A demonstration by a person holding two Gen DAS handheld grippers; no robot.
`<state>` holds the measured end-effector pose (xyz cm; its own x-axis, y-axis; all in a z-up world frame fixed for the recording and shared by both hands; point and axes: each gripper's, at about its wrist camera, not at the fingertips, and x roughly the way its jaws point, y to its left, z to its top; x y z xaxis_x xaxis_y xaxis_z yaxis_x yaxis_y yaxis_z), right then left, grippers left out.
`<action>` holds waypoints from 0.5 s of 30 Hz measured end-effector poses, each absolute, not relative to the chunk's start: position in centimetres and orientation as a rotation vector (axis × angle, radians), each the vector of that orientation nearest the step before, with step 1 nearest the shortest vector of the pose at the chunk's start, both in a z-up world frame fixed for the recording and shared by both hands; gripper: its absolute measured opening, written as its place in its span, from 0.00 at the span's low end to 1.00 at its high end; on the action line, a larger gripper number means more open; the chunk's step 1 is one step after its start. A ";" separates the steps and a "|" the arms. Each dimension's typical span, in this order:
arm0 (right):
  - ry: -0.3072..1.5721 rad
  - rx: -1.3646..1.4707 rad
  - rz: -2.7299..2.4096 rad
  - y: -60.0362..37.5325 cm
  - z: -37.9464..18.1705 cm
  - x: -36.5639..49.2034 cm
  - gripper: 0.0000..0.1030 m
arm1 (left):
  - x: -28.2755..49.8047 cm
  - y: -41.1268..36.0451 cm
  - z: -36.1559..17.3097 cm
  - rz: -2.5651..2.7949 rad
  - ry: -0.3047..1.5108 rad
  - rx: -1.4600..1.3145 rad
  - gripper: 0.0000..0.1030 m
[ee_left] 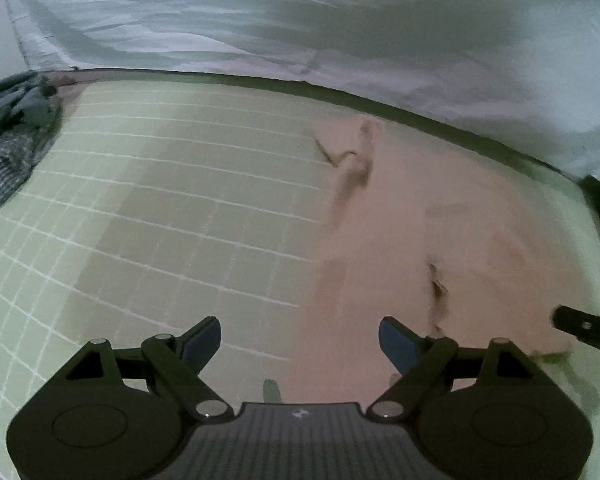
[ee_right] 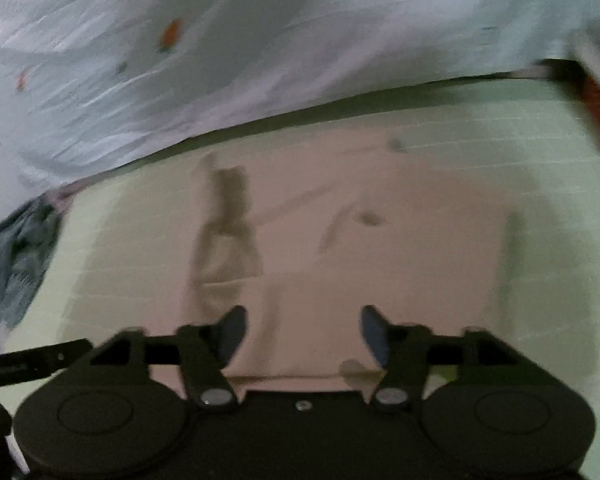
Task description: Fold clothes
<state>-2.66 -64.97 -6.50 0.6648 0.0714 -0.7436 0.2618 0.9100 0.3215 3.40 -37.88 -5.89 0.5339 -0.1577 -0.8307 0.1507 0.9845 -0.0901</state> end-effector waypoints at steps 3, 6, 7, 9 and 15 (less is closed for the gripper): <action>0.833 0.474 -0.227 -68.3 -6.6 -5.6 0.68 | 3.1 -40.2 -5.8 -0.234 0.986 0.018 0.84; 0.830 0.514 -0.316 -71.4 -7.0 -8.1 0.68 | 2.6 -42.8 -5.5 -0.287 0.972 0.053 0.82; 0.830 0.528 -0.333 -72.1 -7.2 -8.5 0.68 | 2.6 -43.7 -5.4 -0.301 0.965 0.069 0.80; 0.830 0.556 -0.365 -73.5 -7.7 -9.4 0.68 | 2.7 -45.5 -5.4 -0.335 0.954 0.097 0.71; 0.840 0.606 -0.415 -76.9 -9.6 -10.2 0.68 | 4.6 -50.2 -7.0 -0.358 0.974 0.176 0.37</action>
